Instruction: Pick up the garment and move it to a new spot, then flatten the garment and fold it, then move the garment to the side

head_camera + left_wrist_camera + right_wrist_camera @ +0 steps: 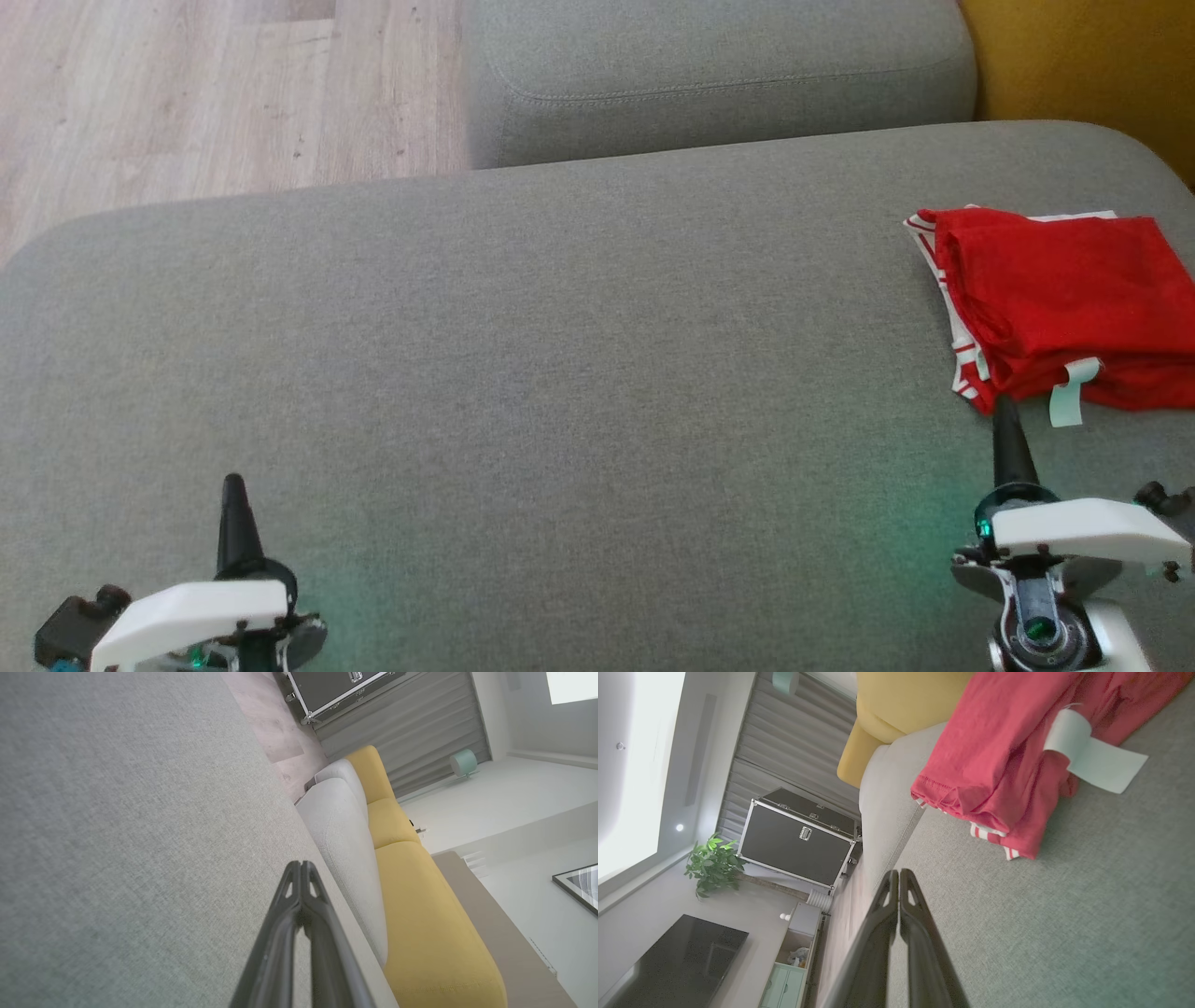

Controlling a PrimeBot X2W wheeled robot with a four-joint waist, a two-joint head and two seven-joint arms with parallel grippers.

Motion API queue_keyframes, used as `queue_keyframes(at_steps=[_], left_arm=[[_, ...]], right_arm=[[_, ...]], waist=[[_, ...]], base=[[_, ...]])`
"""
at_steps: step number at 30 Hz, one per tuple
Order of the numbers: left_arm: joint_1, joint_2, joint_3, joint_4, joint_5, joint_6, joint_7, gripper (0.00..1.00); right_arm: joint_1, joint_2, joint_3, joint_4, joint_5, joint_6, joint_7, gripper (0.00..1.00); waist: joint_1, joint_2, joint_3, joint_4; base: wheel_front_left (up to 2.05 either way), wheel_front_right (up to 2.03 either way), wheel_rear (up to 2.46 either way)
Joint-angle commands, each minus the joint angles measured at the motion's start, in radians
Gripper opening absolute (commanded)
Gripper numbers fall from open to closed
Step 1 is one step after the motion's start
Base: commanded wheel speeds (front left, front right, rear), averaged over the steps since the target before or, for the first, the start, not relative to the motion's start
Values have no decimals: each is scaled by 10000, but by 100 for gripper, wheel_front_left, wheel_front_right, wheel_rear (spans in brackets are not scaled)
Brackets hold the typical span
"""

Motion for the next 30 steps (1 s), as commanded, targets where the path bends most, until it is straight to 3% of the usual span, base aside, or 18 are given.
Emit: queue_keyframes(at_steps=[1, 30], left_arm=[[-523, 49, 306, -344, -154, -91, 74, 0], [-793, 62, 624, -393, -2977, -130, 960, 0]], right_arm=[[-390, -113, 63, -382, 202, -5, 36, 0], [-373, -99, -514, -743, 3502, -7, 913, 0]], waist=[[0, -1, 0, 2], [0, -1, -12, 145]], base=[[0, 0, 0], [0, 0, 0]])
